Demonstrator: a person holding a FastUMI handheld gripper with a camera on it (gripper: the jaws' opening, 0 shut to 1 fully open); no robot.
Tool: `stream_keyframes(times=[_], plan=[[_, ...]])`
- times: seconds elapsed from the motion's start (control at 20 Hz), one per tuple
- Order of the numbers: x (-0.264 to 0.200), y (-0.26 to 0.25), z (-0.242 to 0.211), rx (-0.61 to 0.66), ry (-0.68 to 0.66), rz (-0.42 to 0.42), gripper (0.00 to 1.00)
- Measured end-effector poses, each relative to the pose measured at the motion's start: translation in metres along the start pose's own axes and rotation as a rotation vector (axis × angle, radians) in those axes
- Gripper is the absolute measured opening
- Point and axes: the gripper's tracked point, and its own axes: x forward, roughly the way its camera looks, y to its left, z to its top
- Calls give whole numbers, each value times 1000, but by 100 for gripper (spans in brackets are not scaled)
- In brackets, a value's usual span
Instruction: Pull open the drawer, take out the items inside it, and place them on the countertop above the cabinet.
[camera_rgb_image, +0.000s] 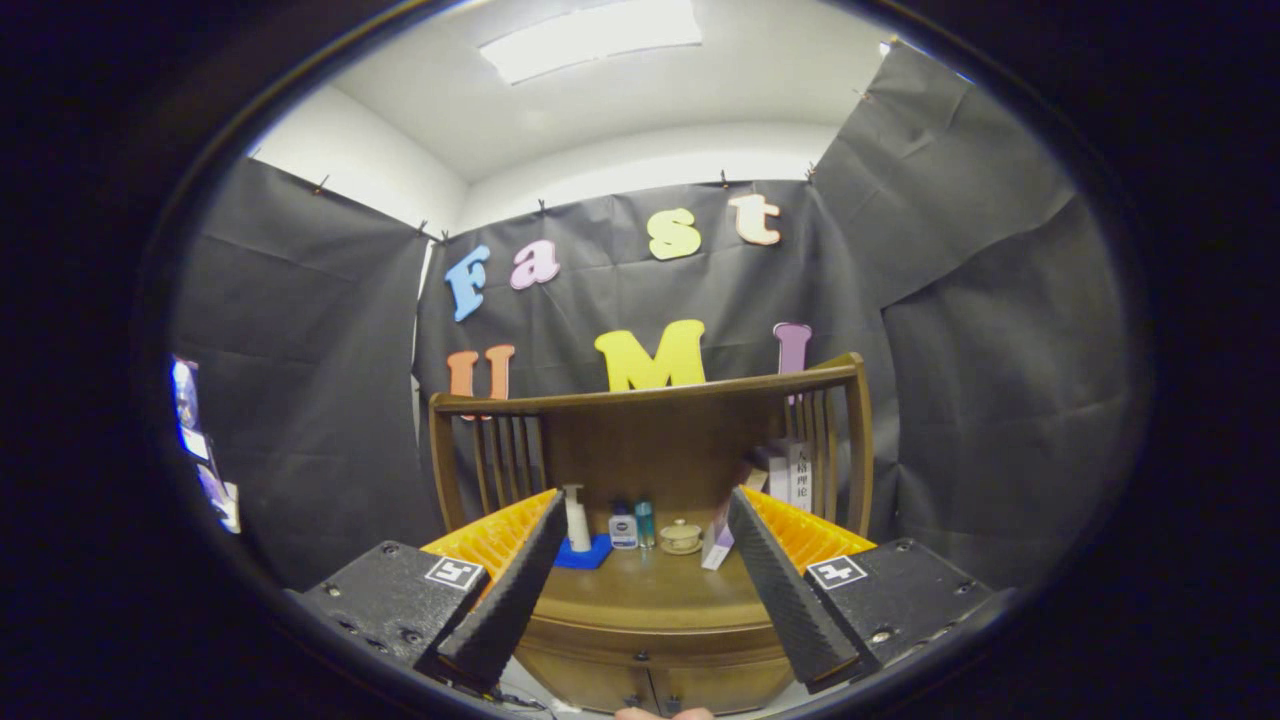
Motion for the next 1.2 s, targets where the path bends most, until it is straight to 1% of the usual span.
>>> stream_keyframes(times=[0.2,0.4,0.55,0.65,0.85,1.0,1.2], plan=[[2,3,-7,-10,5,8,100],[11,8,-34,9,45,23,100],[12,2,-52,18,54,11,100],[19,0,-69,18,66,6,100],[29,2,-114,57,119,32,100],[37,-1,-141,74,145,26,100],[44,-5,-173,36,145,2,100]])
